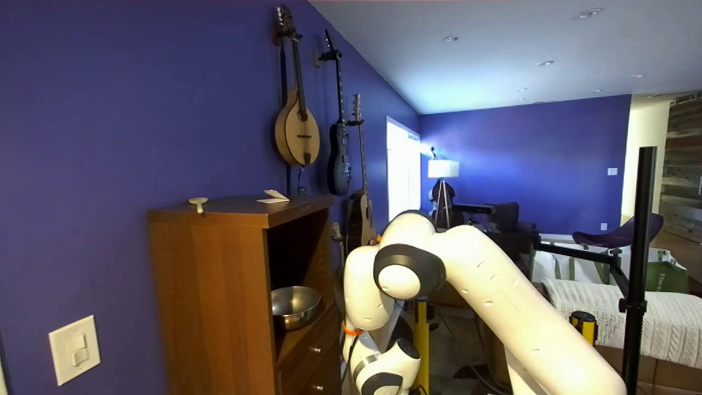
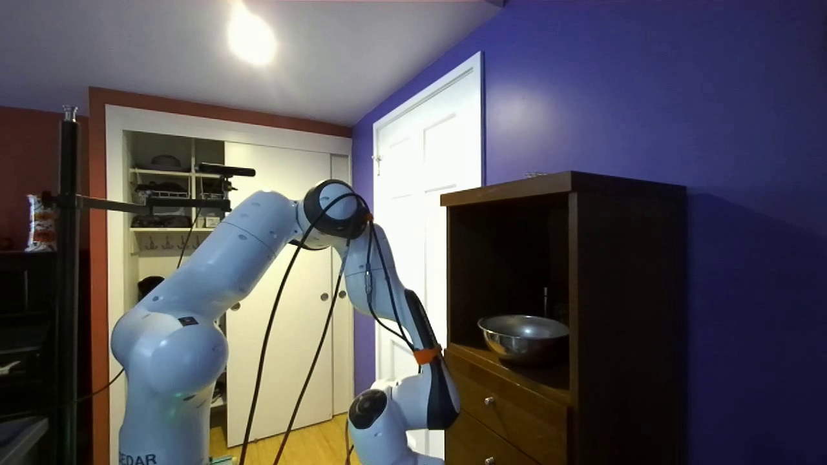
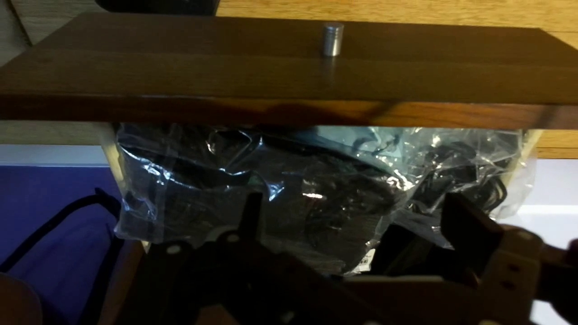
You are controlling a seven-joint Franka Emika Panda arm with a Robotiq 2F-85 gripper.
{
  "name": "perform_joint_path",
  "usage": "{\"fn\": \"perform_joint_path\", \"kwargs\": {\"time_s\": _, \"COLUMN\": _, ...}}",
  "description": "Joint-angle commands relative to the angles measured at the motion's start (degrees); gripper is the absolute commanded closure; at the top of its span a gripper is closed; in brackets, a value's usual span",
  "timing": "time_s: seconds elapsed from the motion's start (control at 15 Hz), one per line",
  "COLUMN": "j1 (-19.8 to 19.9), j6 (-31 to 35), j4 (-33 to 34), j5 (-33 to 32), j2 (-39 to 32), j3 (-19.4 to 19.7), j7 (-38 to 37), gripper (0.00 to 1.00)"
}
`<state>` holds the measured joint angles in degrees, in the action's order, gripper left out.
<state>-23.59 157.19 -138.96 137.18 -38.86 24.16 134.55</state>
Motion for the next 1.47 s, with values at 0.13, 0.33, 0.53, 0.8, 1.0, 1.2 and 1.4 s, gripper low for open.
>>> {"fn": "perform_joint_path", "kwargs": {"time_s": 0.13, "j1": 2.3, "j6": -0.8, "j4": 3.7, "j5": 1.0, "j2": -4.9, "j3": -1.7, "j7": 0.9, "gripper": 0.00}}
{"fn": "perform_joint_path", "kwargs": {"time_s": 0.33, "j1": 2.3, "j6": -1.0, "j4": 5.1, "j5": 0.9, "j2": -6.9, "j3": -2.0, "j7": 0.5, "gripper": 0.00}}
{"fn": "perform_joint_path", "kwargs": {"time_s": 0.53, "j1": 2.0, "j6": -1.0, "j4": 6.0, "j5": 1.0, "j2": -8.4, "j3": -2.0, "j7": 0.5, "gripper": 0.00}}
{"fn": "perform_joint_path", "kwargs": {"time_s": 0.8, "j1": 2.2, "j6": 0.0, "j4": 6.6, "j5": -0.2, "j2": -9.9, "j3": -2.6, "j7": -0.9, "gripper": 0.00}}
{"fn": "perform_joint_path", "kwargs": {"time_s": 1.0, "j1": 2.4, "j6": 0.9, "j4": 6.5, "j5": -1.2, "j2": -10.1, "j3": -3.1, "j7": -2.5, "gripper": 0.00}}
{"fn": "perform_joint_path", "kwargs": {"time_s": 1.2, "j1": 2.1, "j6": 1.8, "j4": 6.2, "j5": -1.4, "j2": -9.8, "j3": -3.0, "j7": -3.8, "gripper": 0.00}}
{"fn": "perform_joint_path", "kwargs": {"time_s": 1.4, "j1": 2.0, "j6": 2.9, "j4": 5.9, "j5": -2.0, "j2": -9.6, "j3": -3.2, "j7": -5.4, "gripper": 0.00}}
